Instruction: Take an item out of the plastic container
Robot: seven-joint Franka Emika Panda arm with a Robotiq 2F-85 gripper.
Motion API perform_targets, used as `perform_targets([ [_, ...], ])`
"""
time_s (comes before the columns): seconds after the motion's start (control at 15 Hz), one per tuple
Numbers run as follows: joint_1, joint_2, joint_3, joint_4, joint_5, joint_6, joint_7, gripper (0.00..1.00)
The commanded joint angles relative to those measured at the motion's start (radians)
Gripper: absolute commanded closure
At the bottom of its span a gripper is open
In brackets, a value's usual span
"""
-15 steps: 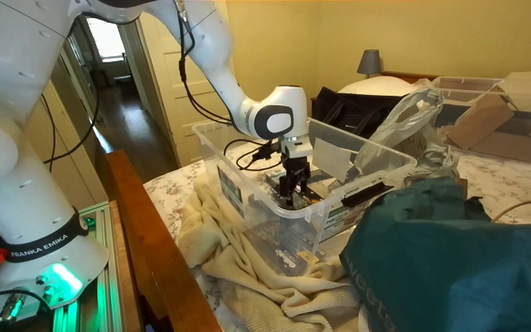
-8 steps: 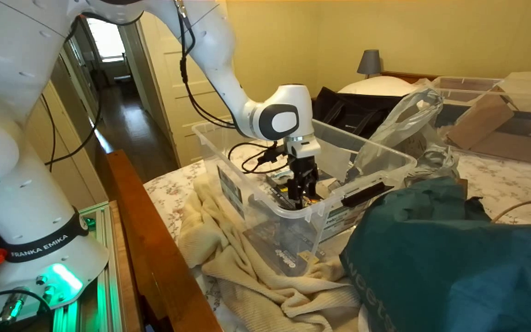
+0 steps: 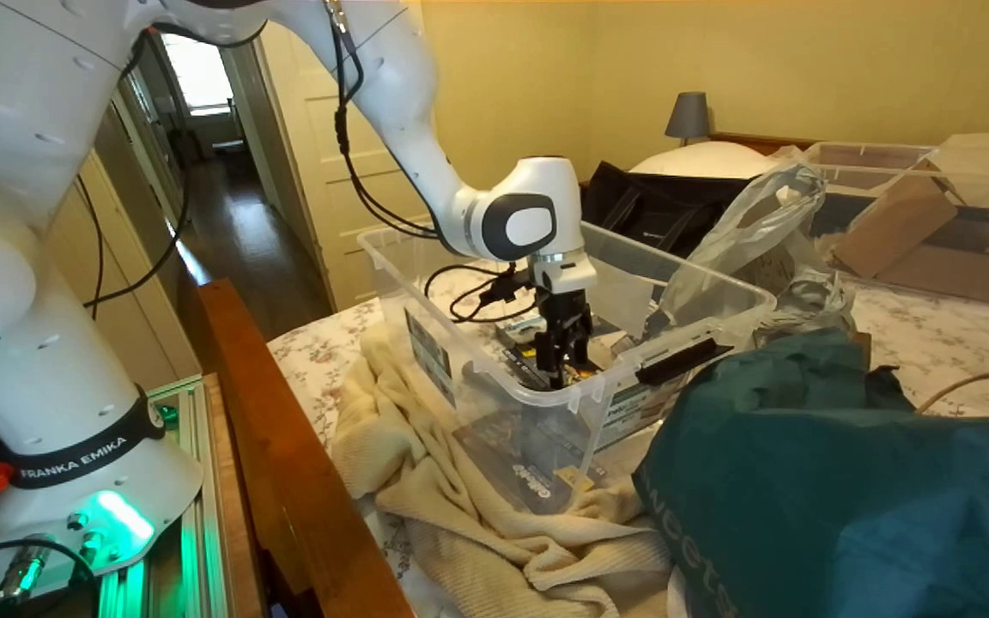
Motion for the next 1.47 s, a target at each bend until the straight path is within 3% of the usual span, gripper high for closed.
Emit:
perform_targets([
  [0.0,-0.007,0.001,0.002,-0.001,-0.006,0.012,-0.006,0.00],
  [0.73,-0.007,0.032,-0.085,0.013,-0.152,0.068,-0.101,0.00],
  [1.13,-0.118,-0.013,0.012,-0.034,-0.110,0.173,-0.427,0.00],
  [1.4,-0.154,0.001,0.028,-0.024,-0.100,0.191,-0.645,0.00],
])
